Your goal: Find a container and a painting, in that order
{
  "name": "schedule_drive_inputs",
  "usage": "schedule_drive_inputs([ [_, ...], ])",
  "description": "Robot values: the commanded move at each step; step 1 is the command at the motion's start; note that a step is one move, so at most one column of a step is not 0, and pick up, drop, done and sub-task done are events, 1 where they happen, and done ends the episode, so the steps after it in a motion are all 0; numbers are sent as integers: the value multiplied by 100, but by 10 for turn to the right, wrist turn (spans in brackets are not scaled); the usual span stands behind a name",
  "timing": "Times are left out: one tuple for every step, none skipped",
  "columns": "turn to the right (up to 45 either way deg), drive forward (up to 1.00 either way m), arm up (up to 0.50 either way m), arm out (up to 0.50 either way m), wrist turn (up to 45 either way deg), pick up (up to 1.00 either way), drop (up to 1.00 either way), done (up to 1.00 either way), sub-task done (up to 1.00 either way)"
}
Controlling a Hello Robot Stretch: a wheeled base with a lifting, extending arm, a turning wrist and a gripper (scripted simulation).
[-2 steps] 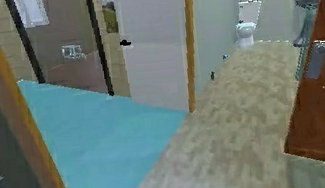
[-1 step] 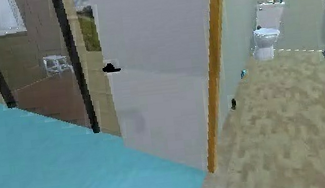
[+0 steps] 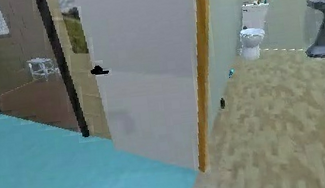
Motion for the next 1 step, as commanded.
schedule_drive_inputs([
  [0, 10, 0, 0, 0, 0, 0, 0, 0],
])
